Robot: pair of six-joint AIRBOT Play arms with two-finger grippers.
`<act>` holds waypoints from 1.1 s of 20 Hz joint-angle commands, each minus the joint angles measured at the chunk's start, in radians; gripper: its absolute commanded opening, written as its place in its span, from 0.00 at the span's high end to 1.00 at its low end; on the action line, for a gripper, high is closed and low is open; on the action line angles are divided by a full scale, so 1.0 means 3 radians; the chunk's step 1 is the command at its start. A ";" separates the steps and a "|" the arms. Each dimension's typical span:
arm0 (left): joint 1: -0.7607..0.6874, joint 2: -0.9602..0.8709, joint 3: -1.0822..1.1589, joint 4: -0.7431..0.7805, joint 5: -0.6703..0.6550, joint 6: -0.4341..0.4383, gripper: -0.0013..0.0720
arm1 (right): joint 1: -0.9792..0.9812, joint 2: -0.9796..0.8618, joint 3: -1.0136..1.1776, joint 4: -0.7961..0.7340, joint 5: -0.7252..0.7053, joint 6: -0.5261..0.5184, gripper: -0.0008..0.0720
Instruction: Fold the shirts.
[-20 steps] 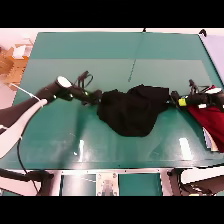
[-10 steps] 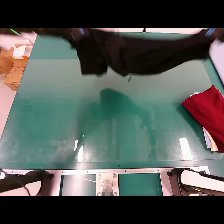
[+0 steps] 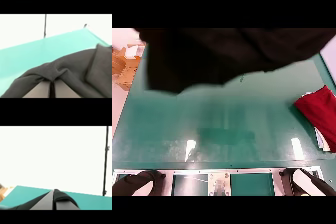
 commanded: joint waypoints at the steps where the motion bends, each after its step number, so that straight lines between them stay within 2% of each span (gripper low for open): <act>1: 0.0001 0.0069 -0.0552 0.0156 -0.0233 -0.0042 0.95 | 0.0089 0.0108 -0.0364 -0.0008 0.0254 0.0008 0.97; 4: 0.0001 0.0047 -0.1410 0.0150 -0.0034 -0.0038 0.95 | 0.0357 0.0132 -0.1090 -0.0009 0.0481 -0.0160 0.97; 8: 0.0001 0.0047 -0.2682 -0.0022 0.0637 0.0045 0.95 | 0.0802 0.0156 -0.2495 -0.0064 0.0506 -0.0432 0.97; 9: 0.0001 0.0047 -0.2978 -0.0058 0.0792 0.0080 0.95 | 0.0889 0.0155 -0.2881 -0.0085 0.0418 -0.0487 0.97; 12: 0.0001 0.0039 -0.3638 -0.0056 0.1236 0.0112 0.95 | 0.1027 0.0141 -0.4060 -0.0121 -0.0239 -0.0609 0.97; 13: 0.0001 0.0039 -0.3766 -0.0052 0.1317 0.0112 0.80 | 0.1030 0.0118 -0.4376 -0.0123 -0.0462 -0.0678 0.97; 14: 0.0001 0.0037 -0.3802 -0.0039 0.1303 0.0104 0.38 | 0.1030 0.0086 -0.4597 -0.0125 -0.0603 -0.0750 0.97; 15: 0.0014 0.0038 -0.3759 -0.0041 0.1228 0.0083 0.27 | 0.1029 0.0042 -0.4753 -0.0136 -0.0678 -0.0786 0.97; 19: 0.0080 0.0038 -0.3106 -0.0121 0.0498 -0.0109 0.27 | 0.1029 -0.0037 -0.4861 -0.0159 -0.0690 -0.0846 0.97; 21: 0.0078 0.0037 -0.3117 -0.0381 0.0436 -0.0210 0.27 | 0.1030 -0.0038 -0.4863 -0.0159 -0.0704 -0.0870 0.97; 22: 0.0036 0.0037 -0.3272 -0.0534 0.0548 -0.0216 0.27 | 0.1030 -0.0038 -0.4863 -0.0159 -0.0712 -0.0871 0.97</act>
